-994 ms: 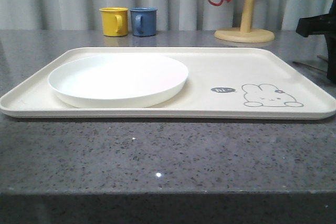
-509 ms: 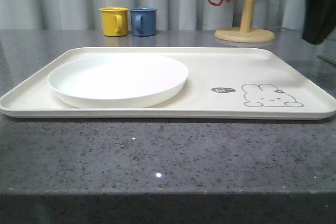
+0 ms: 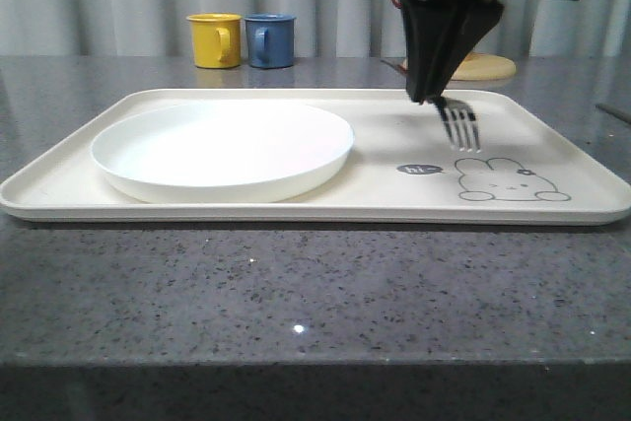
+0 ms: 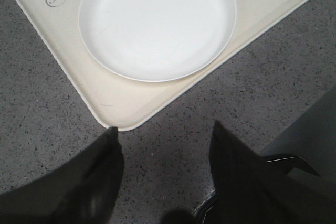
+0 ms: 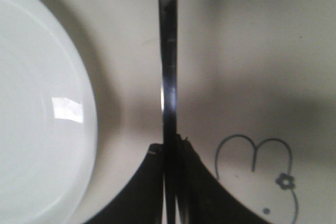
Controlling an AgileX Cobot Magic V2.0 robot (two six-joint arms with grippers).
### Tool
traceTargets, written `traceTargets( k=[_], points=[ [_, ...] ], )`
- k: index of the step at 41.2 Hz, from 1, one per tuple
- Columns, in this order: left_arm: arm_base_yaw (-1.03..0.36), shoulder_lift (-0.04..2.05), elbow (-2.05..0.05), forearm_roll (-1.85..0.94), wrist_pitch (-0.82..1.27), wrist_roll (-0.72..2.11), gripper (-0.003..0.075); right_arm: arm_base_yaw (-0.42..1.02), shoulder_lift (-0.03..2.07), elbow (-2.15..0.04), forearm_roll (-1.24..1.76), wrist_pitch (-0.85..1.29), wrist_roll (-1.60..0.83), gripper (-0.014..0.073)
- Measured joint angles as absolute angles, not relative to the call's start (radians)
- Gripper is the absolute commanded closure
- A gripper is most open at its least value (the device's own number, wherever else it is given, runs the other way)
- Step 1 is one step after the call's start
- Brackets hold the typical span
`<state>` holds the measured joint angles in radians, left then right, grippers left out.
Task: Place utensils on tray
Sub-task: 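Lower the fork onto the tray beside the plate and release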
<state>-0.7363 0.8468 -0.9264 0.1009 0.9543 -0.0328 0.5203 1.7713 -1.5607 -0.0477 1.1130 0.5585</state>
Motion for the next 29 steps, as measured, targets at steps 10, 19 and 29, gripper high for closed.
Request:
traceTargets(
  k=[10,19,29],
  points=[
    [-0.736,0.847,-0.926,0.101,0.954,-0.033,0.0364,0.523,1.841,-1.563,-0.048,1.044,0.647,0.0577],
    [-0.736,0.848,-0.926,0.101,0.954,-0.033,0.0364,0.523,1.873,-1.564,-0.054,1.042,0.656,0.0428],
    [-0.736,0.848,-0.926,0.101,0.954,-0.033,0.0364,0.523,1.871,-1.565,-0.063,1.037,0.656,0.0286]
  ],
)
